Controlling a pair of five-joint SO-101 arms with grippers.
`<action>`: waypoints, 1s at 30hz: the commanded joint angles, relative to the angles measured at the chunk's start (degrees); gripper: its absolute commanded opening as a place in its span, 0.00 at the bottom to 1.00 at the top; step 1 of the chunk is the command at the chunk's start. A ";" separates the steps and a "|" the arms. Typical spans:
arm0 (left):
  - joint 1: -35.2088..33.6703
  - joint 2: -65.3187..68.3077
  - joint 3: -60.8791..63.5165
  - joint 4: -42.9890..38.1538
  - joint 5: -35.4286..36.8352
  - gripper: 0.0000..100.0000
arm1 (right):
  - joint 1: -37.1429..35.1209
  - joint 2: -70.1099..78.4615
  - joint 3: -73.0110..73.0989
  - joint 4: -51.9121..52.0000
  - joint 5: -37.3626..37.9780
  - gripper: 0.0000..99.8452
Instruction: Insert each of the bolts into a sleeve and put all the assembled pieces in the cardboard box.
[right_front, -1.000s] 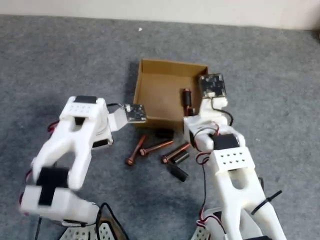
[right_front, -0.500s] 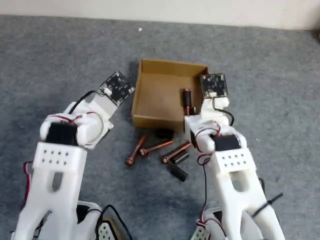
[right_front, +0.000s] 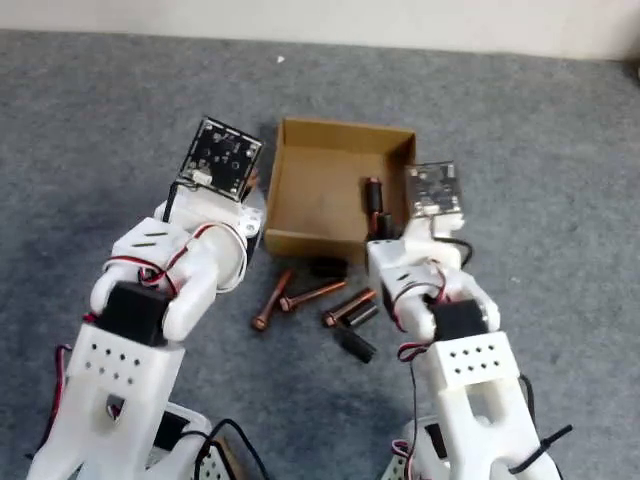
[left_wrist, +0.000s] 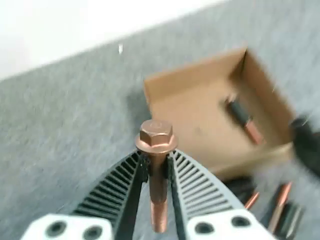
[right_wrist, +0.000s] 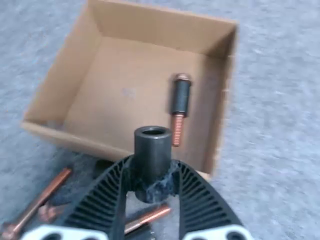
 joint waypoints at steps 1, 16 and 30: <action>3.38 -3.12 -0.48 -5.71 6.95 0.01 | -2.77 -2.86 -0.48 -1.71 0.44 0.00; 9.45 -4.18 6.02 -18.55 11.08 0.01 | -8.92 -27.03 14.64 -6.20 3.08 0.00; 15.43 -4.18 9.45 -25.14 16.00 0.01 | -13.32 -39.08 25.10 -15.96 10.11 0.00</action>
